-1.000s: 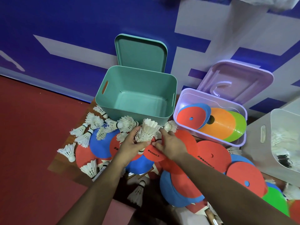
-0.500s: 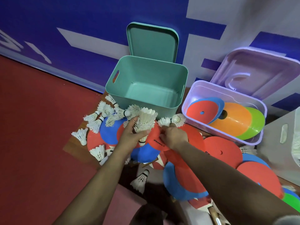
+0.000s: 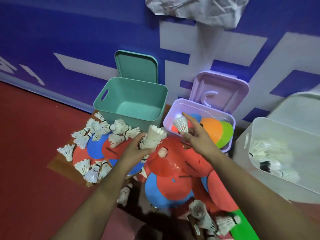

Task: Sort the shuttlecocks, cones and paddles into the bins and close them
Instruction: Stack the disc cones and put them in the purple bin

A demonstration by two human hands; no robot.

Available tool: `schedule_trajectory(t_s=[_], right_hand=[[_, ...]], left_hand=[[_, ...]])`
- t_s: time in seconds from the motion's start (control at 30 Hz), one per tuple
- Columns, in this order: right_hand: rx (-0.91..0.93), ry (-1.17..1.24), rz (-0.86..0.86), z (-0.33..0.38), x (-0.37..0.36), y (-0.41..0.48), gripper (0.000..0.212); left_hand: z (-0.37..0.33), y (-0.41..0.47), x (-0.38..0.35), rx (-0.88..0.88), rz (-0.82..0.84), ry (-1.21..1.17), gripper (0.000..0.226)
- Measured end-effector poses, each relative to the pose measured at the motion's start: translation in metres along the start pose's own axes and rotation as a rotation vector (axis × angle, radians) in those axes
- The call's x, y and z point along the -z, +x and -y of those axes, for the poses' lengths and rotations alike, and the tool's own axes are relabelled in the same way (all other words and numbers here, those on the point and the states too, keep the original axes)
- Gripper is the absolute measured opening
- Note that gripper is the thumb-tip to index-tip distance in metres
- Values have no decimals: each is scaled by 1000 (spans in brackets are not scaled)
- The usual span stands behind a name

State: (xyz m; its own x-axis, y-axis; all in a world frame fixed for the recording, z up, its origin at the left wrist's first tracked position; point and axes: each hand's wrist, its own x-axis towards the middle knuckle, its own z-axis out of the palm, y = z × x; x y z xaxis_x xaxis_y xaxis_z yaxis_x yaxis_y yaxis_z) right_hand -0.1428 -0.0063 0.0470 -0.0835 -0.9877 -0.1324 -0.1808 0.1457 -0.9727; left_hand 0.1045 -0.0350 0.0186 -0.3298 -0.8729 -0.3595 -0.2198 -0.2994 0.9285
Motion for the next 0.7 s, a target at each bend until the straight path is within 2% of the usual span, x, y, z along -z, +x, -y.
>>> schedule_trajectory(t_s=[0.07,0.17,0.23,0.4,0.47,0.53,0.63,0.7], right_hand=[[6,47,-60,14,24,-12,53],[16,151,-253,35,63,-41,21],[19,187,-294,37,84,-57,4],[1,-40,-328,19,127,-103,20],[-18,-93,-318,12,143,-124,28],[-31,-159,-388,0,166,-141,31],[-90,-183,-508,-14,204,-162,17],[-119,-209,-528,-22,231,-176,19]], left_hand=[[-9,0,-22,-23,51,53,67],[-27,2,-64,-79,111,155,68],[-37,4,-91,-112,174,201,66],[-61,5,-168,-174,310,216,68],[-69,4,-200,-192,368,227,63],[-75,5,-231,-247,418,279,58],[-86,8,-271,-295,465,339,59],[-90,13,-298,-340,501,415,61]])
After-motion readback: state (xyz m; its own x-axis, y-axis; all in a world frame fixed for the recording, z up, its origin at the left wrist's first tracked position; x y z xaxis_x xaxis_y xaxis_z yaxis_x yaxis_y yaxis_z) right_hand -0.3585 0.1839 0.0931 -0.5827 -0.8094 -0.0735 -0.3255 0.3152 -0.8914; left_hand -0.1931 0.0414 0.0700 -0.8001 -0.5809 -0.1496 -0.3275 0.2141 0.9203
